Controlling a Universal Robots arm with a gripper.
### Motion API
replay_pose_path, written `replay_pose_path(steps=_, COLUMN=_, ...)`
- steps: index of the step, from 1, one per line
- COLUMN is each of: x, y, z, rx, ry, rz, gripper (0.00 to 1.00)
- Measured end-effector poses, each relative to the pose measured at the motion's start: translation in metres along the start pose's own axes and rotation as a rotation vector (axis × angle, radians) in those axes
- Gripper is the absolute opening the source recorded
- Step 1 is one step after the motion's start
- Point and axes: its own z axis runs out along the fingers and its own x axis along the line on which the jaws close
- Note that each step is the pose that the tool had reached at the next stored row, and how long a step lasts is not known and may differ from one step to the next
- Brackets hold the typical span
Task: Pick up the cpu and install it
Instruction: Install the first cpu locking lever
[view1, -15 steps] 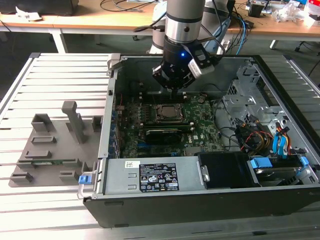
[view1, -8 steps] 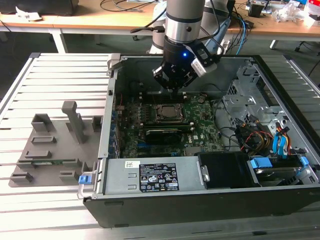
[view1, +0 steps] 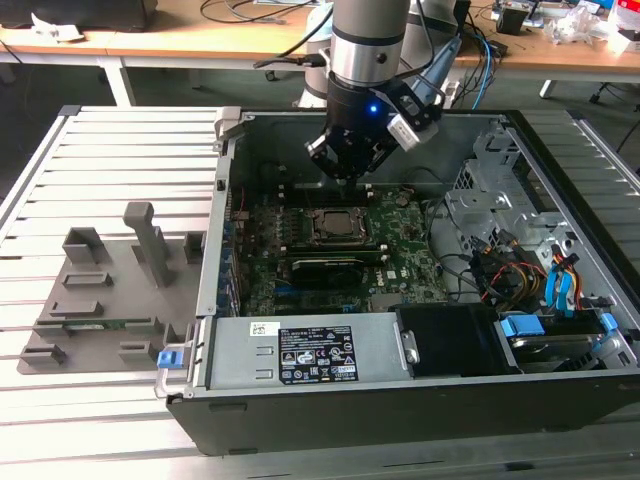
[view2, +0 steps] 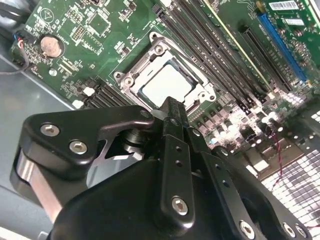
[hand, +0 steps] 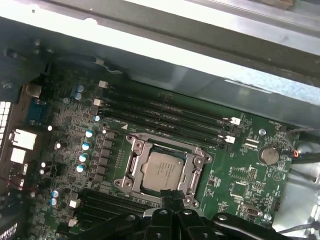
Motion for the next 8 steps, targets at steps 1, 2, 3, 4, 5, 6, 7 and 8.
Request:
replay_pose_path(steps=1, x=0.0, y=0.0, z=0.0, rx=0.0, ry=-0.0003, rz=-0.011, gripper=0.11)
replay_pose_path(steps=2, x=0.0, y=0.0, z=0.0, rx=0.0, ry=-0.0005, rz=-0.018, gripper=0.11)
replay_pose_path(steps=3, x=0.0, y=0.0, z=0.0, rx=0.0, ry=-0.0011, rz=-0.036, gripper=0.11)
replay_pose_path(steps=4, x=0.0, y=0.0, z=0.0, rx=0.0001, ry=-0.0015, rz=-0.052, gripper=0.11)
replay_pose_path(steps=5, x=0.0, y=0.0, z=0.0, rx=0.0001, ry=-0.0019, rz=-0.065, gripper=0.11)
replay_pose_path(steps=6, x=0.0, y=0.0, z=0.0, rx=0.0001, ry=-0.0025, rz=-0.086, gripper=0.11)
replay_pose_path(steps=7, x=0.0, y=0.0, z=0.0, rx=0.0001, ry=-0.0029, rz=-0.099, gripper=0.11)
replay_pose_path(steps=8, x=0.0, y=0.0, z=0.0, rx=0.0001, ry=-0.0034, rz=-0.117, gripper=0.11)
